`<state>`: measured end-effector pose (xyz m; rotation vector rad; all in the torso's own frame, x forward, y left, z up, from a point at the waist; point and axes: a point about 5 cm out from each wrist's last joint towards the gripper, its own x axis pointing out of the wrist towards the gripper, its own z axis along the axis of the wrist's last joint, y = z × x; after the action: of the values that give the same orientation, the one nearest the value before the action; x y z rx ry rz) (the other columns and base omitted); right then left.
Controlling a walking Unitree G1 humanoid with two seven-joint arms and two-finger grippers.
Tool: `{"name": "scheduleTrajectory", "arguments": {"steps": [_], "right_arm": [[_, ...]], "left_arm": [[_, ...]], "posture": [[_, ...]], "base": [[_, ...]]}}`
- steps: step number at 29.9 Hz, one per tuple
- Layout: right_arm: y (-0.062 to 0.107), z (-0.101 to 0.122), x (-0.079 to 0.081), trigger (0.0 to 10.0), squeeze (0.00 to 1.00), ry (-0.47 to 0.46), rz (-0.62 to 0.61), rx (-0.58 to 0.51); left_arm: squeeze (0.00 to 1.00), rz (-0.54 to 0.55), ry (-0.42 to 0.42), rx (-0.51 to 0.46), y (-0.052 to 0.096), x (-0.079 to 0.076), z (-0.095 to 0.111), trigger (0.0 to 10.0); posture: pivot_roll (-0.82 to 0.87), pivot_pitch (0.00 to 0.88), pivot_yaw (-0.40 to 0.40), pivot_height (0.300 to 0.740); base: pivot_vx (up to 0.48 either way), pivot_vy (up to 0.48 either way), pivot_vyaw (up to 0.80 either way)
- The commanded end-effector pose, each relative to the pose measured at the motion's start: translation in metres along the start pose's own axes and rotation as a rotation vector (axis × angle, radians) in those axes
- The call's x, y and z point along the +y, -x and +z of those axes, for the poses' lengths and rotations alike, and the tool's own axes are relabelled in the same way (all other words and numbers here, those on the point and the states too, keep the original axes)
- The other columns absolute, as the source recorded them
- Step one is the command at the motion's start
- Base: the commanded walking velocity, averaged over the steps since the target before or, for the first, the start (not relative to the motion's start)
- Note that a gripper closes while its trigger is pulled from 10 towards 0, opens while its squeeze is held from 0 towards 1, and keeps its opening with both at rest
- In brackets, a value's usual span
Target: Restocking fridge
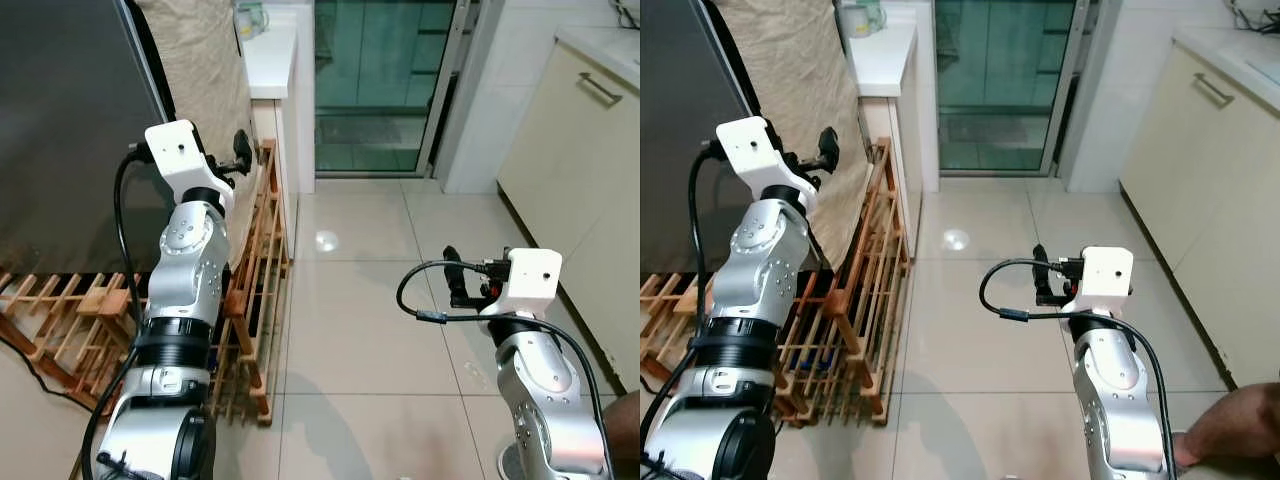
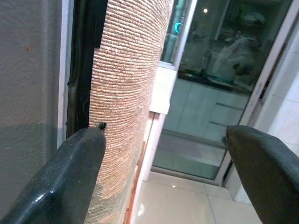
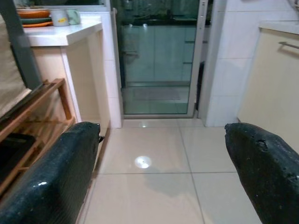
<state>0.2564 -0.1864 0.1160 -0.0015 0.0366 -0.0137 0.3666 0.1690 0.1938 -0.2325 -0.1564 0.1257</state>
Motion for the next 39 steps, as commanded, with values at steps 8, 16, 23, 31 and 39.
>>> {"name": "scheduleTrajectory", "arguments": {"steps": [8,16,23,31,39], "right_arm": [[0.002,-0.001,0.001,10.0,0.00,0.004,-0.007,0.004],[-0.002,-0.002,0.002,10.0,0.00,0.003,0.001,0.004],[-0.003,-0.001,0.003,10.0,0.00,0.003,0.000,-0.002],[-0.003,-0.001,0.003,10.0,0.00,0.004,-0.002,-0.001],[-0.003,-0.003,0.004,10.0,0.00,0.004,-0.001,0.006]], "left_arm": [[0.00,0.101,-0.021,-0.044,0.002,0.024,0.008,10.0],[0.00,0.058,0.018,-0.033,0.002,0.013,0.005,10.0],[0.00,0.005,0.050,-0.047,0.002,-0.001,0.009,10.0],[0.00,-0.052,0.116,-0.039,0.006,-0.015,0.012,10.0],[0.00,-0.095,0.106,-0.009,0.012,-0.020,0.010,10.0]], "posture": [[-0.07,0.000,0.054,0.740],[-0.07,0.000,0.054,0.740],[-0.08,0.000,0.057,0.740],[-0.08,0.000,0.059,0.740],[-0.08,0.000,0.054,0.740]], "base": [[0.000,0.000,0.00],[0.000,0.000,0.00],[0.000,0.000,0.00],[0.000,0.000,0.00],[0.000,0.000,0.00]]}}
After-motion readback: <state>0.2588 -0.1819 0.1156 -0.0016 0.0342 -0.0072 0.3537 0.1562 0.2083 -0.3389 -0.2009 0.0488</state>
